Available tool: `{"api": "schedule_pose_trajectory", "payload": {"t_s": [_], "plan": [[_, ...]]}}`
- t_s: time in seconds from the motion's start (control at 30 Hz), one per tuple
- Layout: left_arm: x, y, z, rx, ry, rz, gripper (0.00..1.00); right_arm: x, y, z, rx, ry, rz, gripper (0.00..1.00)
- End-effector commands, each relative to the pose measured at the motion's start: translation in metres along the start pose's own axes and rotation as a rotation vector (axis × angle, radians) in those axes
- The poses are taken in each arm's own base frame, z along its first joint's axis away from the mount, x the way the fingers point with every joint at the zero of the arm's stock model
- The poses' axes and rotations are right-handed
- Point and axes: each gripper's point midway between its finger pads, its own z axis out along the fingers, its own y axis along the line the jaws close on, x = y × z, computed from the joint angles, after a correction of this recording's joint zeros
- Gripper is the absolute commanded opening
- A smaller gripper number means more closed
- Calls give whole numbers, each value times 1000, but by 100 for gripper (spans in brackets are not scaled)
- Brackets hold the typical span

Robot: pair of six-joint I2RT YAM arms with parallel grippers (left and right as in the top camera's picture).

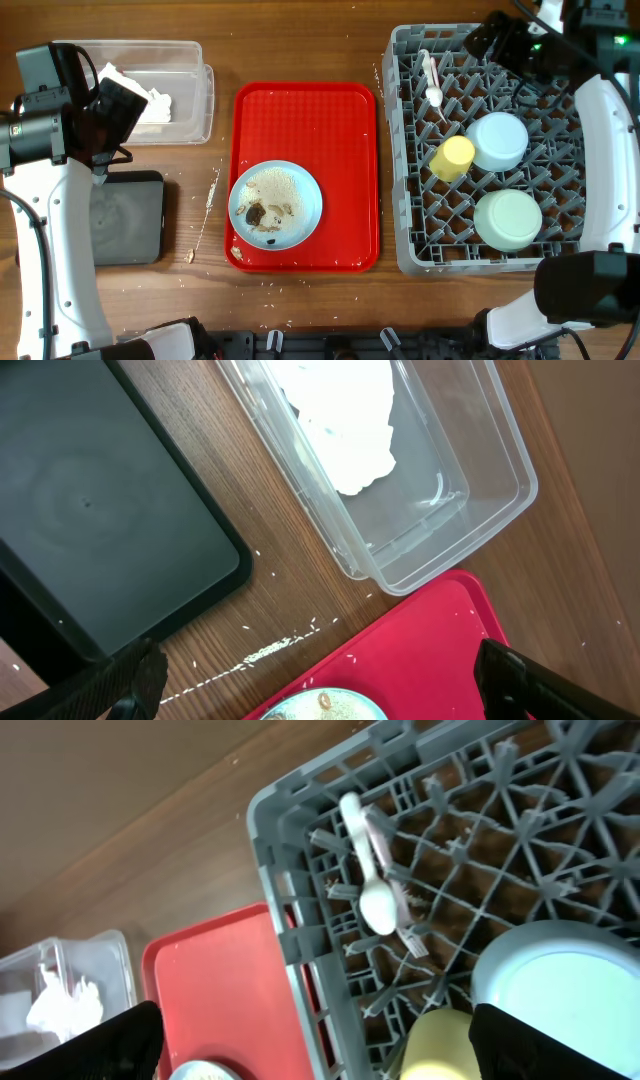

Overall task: Sort waste into correct bins and load items into the dishwasher rack
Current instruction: 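Move the left gripper to the light-blue plate and grasp its rim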

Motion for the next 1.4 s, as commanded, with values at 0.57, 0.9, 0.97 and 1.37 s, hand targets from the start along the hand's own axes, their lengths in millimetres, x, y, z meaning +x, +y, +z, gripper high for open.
{"api": "schedule_pose_trajectory", "payload": {"t_s": [0.57, 0.9, 0.97, 1.37], "plan": [[271, -86, 8, 48, 412, 733, 100, -3, 1, -10, -2, -26, 6, 100], [353, -74, 94, -197, 318, 689, 65, -3, 1, -10, -2, -26, 6, 100], [356, -68, 104, -238, 306, 661, 61, -3, 1, -10, -2, -26, 6, 100], [361, -47, 141, -356, 264, 650, 45, -3, 1, -10, -2, -26, 6, 100]]}}
